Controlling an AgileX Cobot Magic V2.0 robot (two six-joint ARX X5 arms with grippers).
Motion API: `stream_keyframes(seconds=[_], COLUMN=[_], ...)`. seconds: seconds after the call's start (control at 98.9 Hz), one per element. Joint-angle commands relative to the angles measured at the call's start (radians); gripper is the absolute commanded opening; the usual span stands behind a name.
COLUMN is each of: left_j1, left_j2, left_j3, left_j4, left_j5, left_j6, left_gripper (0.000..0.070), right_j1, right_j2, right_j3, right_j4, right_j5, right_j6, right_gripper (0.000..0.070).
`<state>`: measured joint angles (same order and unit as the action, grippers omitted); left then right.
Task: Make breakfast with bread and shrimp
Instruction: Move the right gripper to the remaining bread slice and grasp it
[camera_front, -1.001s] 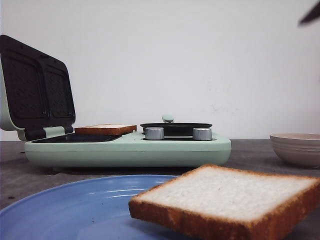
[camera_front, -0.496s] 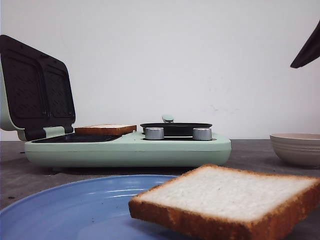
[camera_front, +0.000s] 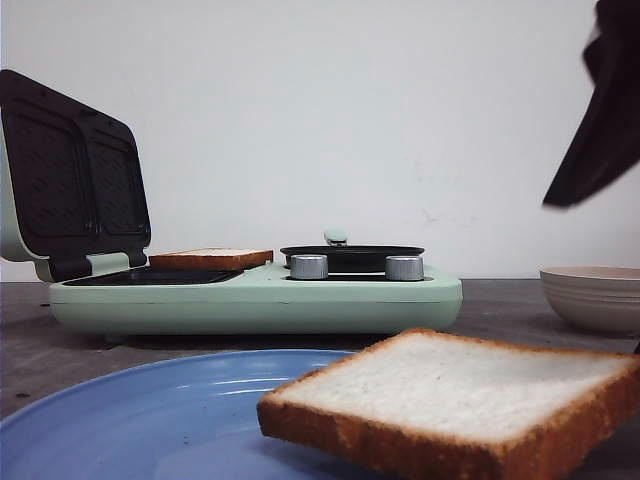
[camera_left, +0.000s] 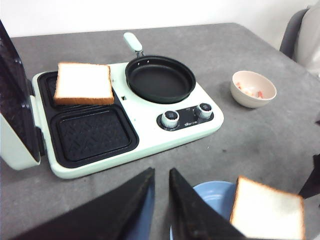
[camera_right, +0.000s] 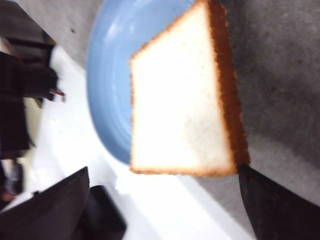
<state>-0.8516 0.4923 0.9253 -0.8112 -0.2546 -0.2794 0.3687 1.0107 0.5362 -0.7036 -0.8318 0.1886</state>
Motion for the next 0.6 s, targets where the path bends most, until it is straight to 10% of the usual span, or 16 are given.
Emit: stream_keyframes(seconds=[0.0,0.587], left_j1=[-0.009,-0.009], left_j2=[0.004,0.004], left_j3=[0.010,0.010], left_j4=[0.024,0.041], left_j5=[0.004,0.019], left_j6=[0.009,-0.011], left_gripper=[0.0000,0.0000], right_j1=[0.012,0.015], right_j2=[0.016,0.024], right_j3=[0.009,0.009], right_j4=[0.027,0.041], right_j5=[0.002,0.124], right_j6=[-0.022,-0.042], right_gripper=[0.0585,0.0560])
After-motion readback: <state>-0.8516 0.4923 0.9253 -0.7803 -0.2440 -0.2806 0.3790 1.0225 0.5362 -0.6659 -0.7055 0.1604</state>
